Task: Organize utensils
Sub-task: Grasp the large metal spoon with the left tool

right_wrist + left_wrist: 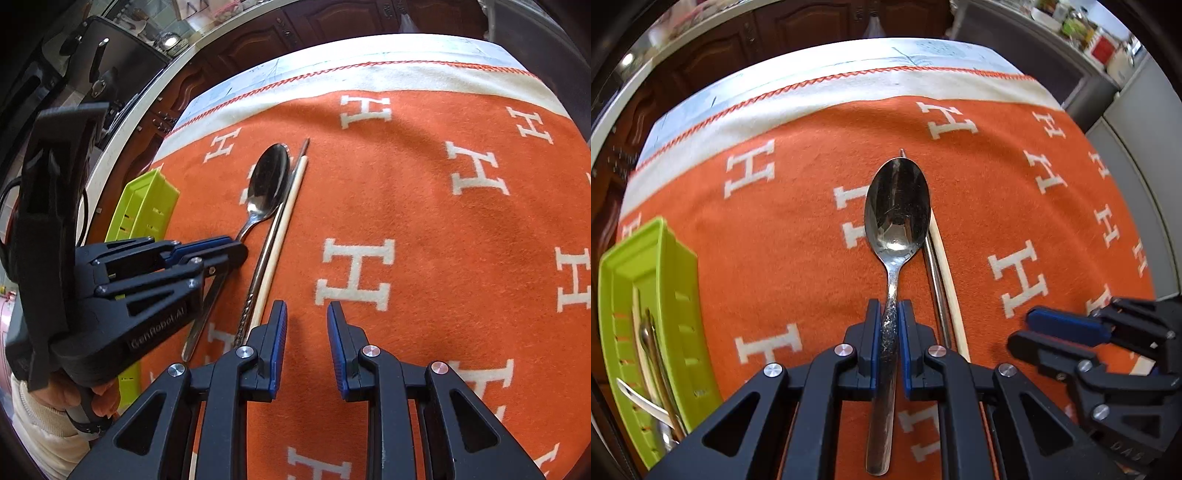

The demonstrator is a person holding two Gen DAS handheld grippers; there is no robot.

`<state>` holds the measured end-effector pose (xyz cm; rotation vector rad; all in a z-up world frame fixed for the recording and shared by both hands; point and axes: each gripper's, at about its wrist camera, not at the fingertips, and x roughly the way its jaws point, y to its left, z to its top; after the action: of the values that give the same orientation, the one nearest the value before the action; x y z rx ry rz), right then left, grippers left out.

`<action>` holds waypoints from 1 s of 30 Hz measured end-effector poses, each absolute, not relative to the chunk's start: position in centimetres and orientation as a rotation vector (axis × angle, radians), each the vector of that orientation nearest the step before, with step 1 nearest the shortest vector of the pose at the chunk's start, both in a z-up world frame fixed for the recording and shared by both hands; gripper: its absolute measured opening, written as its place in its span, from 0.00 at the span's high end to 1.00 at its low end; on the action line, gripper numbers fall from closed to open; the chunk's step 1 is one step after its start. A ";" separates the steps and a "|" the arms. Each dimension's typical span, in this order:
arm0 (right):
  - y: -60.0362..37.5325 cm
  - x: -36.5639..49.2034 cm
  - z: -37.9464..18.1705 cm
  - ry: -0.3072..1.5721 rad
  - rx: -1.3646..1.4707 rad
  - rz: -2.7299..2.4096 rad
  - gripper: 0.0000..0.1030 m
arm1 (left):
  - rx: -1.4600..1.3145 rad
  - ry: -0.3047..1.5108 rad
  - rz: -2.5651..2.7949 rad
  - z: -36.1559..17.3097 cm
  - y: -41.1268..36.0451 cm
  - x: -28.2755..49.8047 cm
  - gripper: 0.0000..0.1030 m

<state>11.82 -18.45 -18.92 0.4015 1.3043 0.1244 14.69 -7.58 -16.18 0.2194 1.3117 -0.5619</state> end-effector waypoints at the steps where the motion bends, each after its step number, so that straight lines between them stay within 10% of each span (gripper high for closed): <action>1: -18.1 11.9 -19.0 1.305 0.398 0.132 0.78 | 0.192 1.319 -0.565 -16.2 -7.2 14.6 0.94; 30: -15.8 14.2 -19.9 1.310 0.353 0.036 1.00 | 0.001 1.320 -0.513 -14.6 -0.5 10.6 0.94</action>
<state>14.19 -15.77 -19.90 0.3534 1.3097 0.0355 10.60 -0.49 -14.64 0.0012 1.3196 -0.5131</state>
